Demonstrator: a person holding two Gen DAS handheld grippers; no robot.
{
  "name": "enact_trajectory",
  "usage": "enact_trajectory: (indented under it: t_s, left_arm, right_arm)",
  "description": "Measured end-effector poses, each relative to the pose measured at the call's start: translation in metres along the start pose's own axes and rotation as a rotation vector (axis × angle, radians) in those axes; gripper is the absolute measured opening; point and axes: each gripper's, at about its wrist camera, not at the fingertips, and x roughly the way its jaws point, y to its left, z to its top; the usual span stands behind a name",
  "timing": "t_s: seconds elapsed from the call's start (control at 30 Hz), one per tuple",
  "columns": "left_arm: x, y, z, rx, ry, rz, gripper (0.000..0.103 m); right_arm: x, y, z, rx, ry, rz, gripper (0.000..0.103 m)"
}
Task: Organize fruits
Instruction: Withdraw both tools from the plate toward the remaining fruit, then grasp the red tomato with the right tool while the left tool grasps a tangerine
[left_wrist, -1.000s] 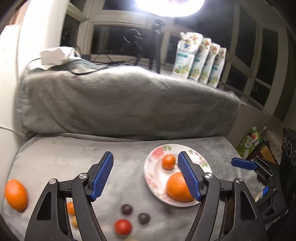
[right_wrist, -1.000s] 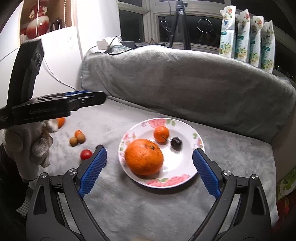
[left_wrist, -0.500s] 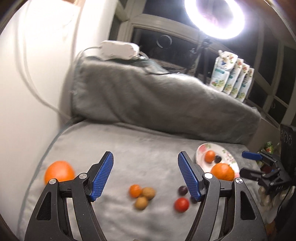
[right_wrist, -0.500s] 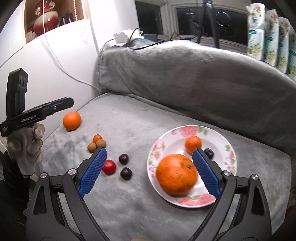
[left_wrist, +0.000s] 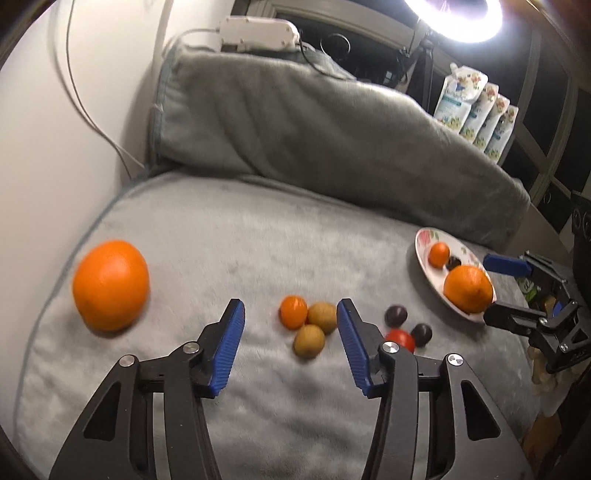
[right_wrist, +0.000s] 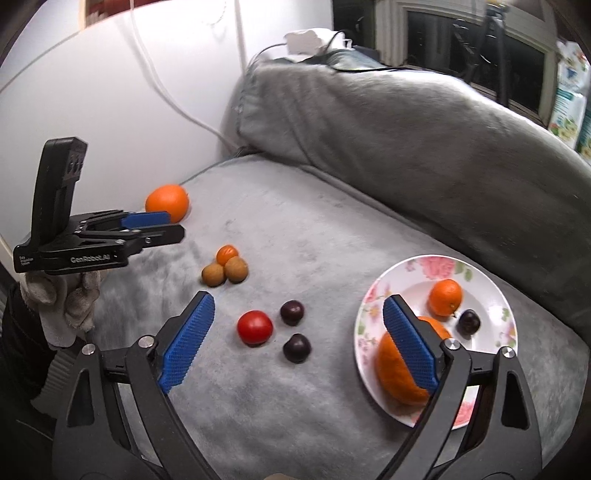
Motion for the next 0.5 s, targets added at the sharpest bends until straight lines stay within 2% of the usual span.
enact_trajectory:
  t_s: [0.07, 0.23, 0.33, 0.5]
  left_arm:
    - [0.006, -0.001, -0.003, 0.006, 0.021, -0.005, 0.044]
    - [0.018, 0.004, -0.004, -0.006, 0.051, -0.013, 0.037]
    - [0.028, 0.009, 0.001, -0.015, 0.078, -0.027, 0.036]
    - [0.045, 0.015, 0.009, -0.026, 0.126, -0.055, 0.034]
  right_arm:
    - [0.004, 0.004, 0.000, -0.010, 0.013, 0.005, 0.086]
    - [0.018, 0.011, 0.003, -0.047, 0.050, 0.012, 0.079]
    - [0.024, 0.016, 0.001, -0.064, 0.065, 0.023, 0.070]
    - [0.035, 0.027, -0.007, -0.106, 0.097, 0.032, 0.065]
